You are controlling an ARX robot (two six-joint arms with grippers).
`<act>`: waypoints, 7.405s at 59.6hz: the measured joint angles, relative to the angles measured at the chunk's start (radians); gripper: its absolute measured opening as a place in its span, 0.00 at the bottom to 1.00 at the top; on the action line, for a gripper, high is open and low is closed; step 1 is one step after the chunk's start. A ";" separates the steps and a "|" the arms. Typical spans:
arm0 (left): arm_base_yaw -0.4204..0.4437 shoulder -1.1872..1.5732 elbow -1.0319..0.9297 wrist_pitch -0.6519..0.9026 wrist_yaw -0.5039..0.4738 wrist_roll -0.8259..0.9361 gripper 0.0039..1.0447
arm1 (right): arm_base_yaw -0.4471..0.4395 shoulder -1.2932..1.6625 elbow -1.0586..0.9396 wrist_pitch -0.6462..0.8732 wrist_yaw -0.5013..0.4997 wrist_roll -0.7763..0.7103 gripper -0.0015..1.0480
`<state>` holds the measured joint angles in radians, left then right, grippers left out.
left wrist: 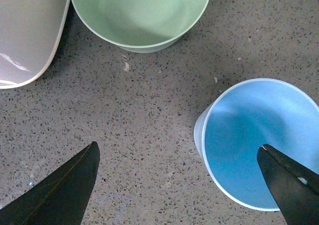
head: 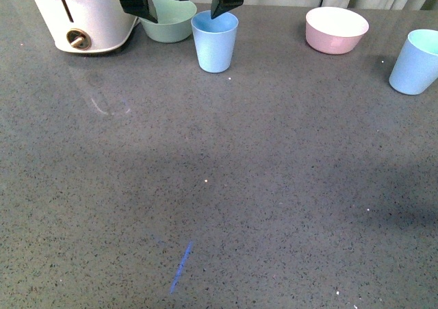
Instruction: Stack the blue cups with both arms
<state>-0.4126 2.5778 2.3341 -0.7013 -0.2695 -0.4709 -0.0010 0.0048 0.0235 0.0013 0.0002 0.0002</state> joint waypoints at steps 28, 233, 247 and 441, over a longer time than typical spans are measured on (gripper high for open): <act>-0.003 0.285 0.438 -0.255 -0.008 -0.026 0.86 | 0.000 0.000 0.000 0.000 0.000 0.000 0.91; 0.076 -0.866 -1.020 0.528 0.061 0.034 0.92 | 0.000 0.000 0.000 0.000 0.000 0.000 0.91; 0.241 -1.382 -1.705 1.334 0.092 0.413 0.48 | 0.000 0.000 0.000 0.000 0.000 0.000 0.91; 0.409 -2.572 -2.319 0.703 0.270 0.465 0.92 | -0.212 1.768 1.103 -0.113 -0.303 -0.918 0.91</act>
<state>-0.0032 0.0059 0.0151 0.0013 0.0002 -0.0055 -0.2131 1.7725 1.1267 -0.1112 -0.3031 -0.9176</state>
